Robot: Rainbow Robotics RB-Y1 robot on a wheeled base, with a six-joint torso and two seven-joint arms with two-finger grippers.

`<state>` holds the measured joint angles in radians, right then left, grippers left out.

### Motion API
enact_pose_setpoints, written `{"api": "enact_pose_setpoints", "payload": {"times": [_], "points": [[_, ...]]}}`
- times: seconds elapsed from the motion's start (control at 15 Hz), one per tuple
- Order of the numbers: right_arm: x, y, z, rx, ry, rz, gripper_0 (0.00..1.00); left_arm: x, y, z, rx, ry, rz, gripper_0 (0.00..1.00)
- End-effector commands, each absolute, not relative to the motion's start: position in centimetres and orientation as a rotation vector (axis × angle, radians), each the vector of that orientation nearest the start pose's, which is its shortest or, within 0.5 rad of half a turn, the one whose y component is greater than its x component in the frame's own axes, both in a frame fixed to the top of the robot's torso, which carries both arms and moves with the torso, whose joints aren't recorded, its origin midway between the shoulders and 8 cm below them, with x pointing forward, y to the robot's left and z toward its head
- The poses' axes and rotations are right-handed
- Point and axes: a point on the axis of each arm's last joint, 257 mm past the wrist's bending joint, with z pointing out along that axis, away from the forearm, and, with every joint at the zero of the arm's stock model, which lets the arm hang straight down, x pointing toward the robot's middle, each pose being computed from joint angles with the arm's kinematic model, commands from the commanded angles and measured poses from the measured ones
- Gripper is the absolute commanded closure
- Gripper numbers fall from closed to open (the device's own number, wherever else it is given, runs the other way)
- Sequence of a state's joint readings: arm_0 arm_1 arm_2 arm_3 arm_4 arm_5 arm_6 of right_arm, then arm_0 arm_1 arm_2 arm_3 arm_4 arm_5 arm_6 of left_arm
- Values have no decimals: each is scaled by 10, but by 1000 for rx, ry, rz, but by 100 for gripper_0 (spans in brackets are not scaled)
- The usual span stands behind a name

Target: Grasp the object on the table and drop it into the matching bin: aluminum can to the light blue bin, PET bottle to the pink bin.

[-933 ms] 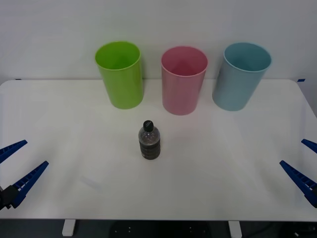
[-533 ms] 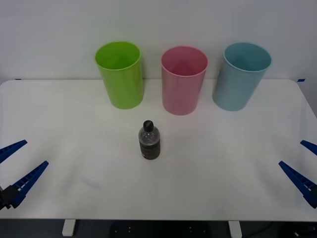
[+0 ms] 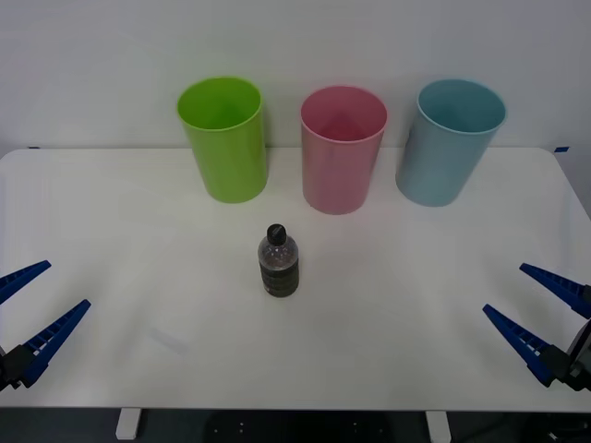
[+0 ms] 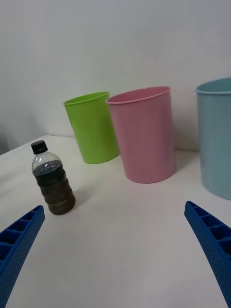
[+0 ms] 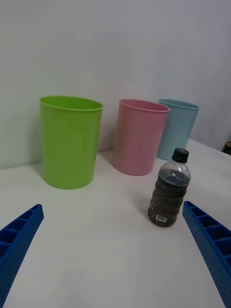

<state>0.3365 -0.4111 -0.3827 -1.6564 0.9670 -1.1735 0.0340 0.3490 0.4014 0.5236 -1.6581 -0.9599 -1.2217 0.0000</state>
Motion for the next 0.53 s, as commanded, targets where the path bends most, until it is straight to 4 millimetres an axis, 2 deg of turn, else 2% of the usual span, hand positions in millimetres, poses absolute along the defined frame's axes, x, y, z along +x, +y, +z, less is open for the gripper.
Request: {"api": "enact_pose_setpoints", "payload": {"times": [0.07, 0.27, 0.53], "points": [[354, -264, -200, -563, 1455, 649, 0, 342, 330, -169, 465, 1441, -567, 0], [361, -242, -208, -631, 1437, 621, 0, 342, 330, -169, 465, 1441, -567, 0], [382, -212, -230, -690, 1416, 602, 0, 342, 330, -169, 465, 1441, -567, 0]]}}
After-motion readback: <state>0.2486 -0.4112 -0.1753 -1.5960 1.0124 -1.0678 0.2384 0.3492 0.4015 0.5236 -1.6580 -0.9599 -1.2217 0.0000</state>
